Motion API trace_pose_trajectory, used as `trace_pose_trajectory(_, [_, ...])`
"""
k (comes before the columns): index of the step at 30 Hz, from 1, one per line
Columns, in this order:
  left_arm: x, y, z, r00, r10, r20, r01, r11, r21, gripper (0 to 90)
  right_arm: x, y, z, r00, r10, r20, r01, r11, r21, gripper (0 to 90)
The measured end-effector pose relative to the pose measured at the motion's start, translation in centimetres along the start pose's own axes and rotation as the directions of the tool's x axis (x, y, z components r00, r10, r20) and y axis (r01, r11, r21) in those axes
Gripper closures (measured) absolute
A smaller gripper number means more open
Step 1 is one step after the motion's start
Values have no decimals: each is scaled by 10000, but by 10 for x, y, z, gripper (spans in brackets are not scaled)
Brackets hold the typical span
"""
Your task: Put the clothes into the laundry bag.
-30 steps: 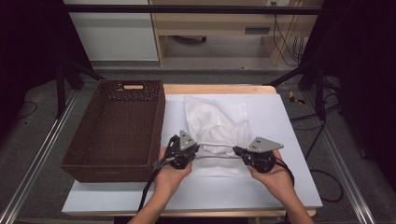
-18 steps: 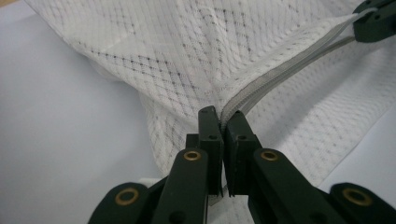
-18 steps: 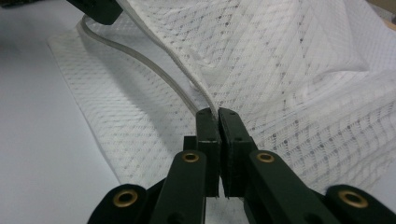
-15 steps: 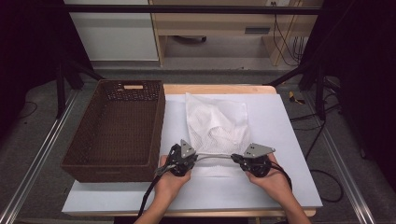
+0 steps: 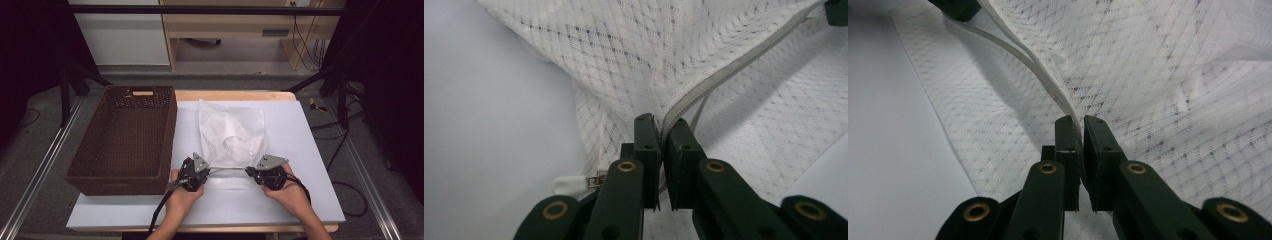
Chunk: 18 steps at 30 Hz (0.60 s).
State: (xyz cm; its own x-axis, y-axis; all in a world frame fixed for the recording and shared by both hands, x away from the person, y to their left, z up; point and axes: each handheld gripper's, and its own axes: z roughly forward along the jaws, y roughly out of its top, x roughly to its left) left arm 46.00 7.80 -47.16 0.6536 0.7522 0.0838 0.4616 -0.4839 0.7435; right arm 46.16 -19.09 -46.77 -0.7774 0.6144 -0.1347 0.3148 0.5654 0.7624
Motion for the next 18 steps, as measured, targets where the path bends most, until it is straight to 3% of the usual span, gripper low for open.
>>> trace_pose_trajectory(13, [-3,-6,-13,9999,-135,93,138,9992,-373,677,0,-4,0,9998,180,-59,-179,9997,159,731])
trace_pose_trajectory(18, [-8,-5,-23,9999,-11,130,20,9979,-649,595,1,-6,3,9996,233,-186,-227,9992,340,632])
